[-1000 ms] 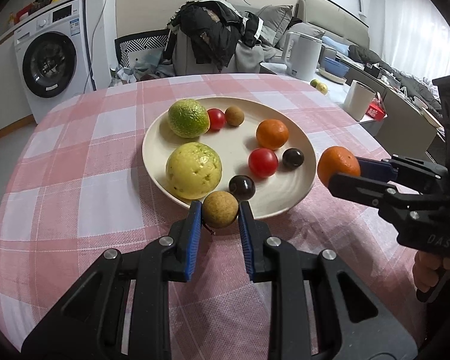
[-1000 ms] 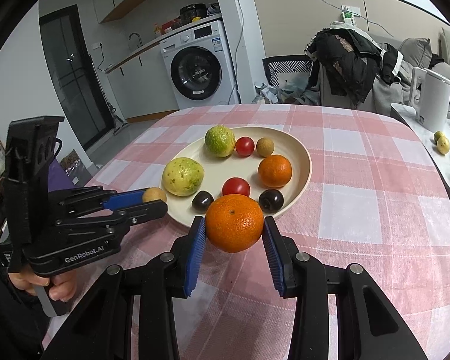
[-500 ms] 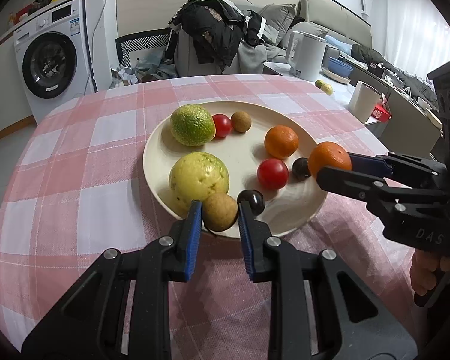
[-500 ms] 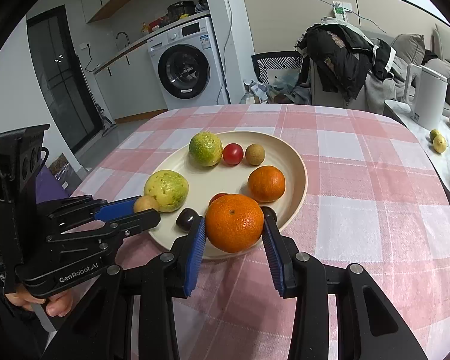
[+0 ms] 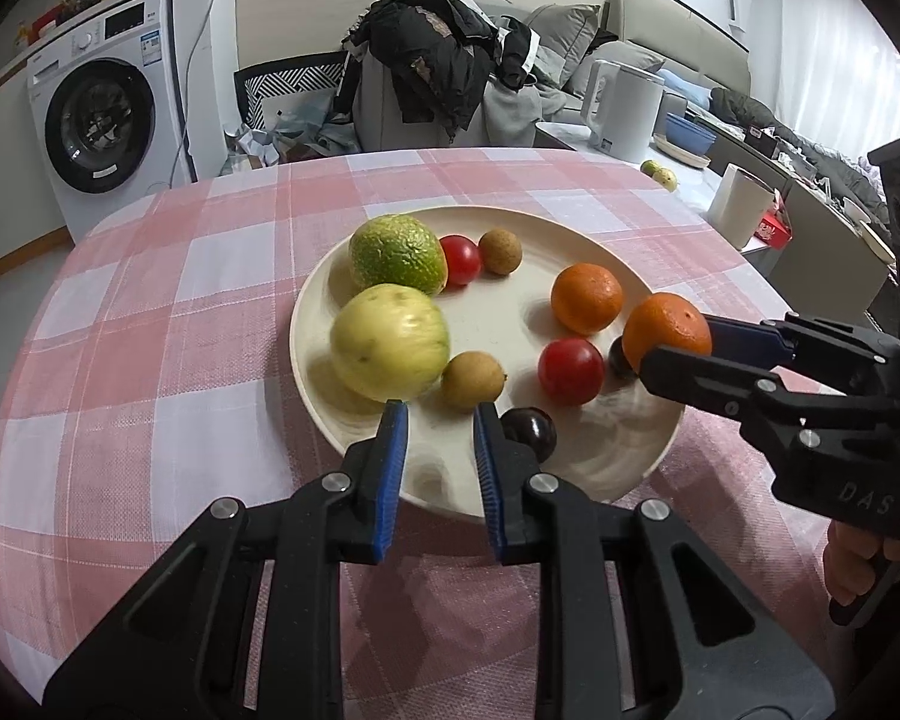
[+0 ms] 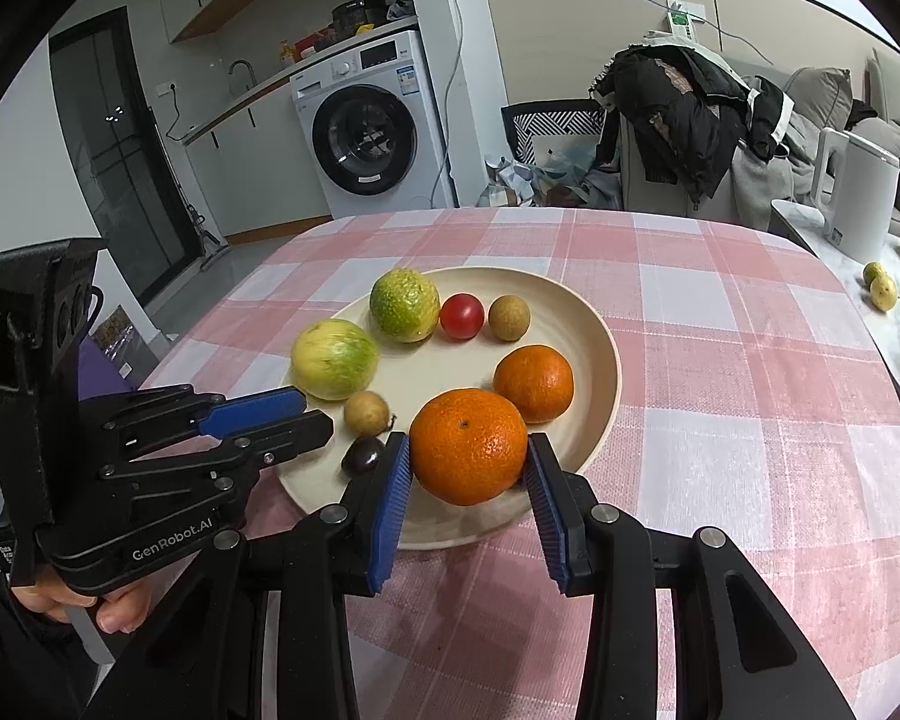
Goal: Organize fruits
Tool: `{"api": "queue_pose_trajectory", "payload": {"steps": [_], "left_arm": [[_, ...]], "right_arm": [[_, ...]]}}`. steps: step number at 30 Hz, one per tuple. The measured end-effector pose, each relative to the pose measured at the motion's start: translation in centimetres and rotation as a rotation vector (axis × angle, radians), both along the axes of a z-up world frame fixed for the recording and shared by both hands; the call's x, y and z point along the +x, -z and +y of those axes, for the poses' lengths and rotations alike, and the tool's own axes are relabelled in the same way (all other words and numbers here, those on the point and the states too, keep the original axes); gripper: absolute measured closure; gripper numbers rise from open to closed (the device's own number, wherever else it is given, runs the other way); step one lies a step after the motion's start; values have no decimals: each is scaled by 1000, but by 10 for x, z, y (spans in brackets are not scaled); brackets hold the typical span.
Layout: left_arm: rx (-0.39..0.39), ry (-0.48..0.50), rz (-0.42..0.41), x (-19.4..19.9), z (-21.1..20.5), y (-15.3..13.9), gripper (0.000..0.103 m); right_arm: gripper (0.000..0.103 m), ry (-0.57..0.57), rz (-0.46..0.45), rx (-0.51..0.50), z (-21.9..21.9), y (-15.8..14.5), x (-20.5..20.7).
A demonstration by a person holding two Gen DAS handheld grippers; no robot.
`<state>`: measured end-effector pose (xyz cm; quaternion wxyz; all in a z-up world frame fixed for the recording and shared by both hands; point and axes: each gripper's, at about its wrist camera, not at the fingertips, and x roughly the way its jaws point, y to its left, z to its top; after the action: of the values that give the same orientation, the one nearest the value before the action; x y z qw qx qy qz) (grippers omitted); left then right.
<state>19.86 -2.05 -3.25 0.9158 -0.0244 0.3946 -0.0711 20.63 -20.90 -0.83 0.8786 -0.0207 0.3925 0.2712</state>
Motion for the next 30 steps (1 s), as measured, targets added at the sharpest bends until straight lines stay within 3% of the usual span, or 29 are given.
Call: {"api": "queue_pose_trajectory", "payload": {"steps": [16, 17, 18, 21, 24, 26, 30], "left_arm": [[-10, -28, -27, -11, 6, 0, 80], [-8, -26, -33, -13, 6, -1, 73], [-3, -29, -38, -17, 6, -3, 57], [22, -63, -75, -29, 7, -8, 24], [20, -81, -110, -41, 11, -15, 19], [11, -91, -114, -47, 13, -16, 18], [-2, -119, -139, -62, 19, -18, 1]], "right_arm": [[60, -9, -15, -56, 7, 10, -6], [57, -10, -16, -50, 6, 9, -7], [56, -10, -22, -45, 5, 8, -9], [51, 4, -47, -55, 2, 4, -15], [36, 13, -53, -45, -4, 2, -20], [17, 10, -55, -28, -8, 2, -23], [0, 17, -94, -10, -16, -2, -33]]}}
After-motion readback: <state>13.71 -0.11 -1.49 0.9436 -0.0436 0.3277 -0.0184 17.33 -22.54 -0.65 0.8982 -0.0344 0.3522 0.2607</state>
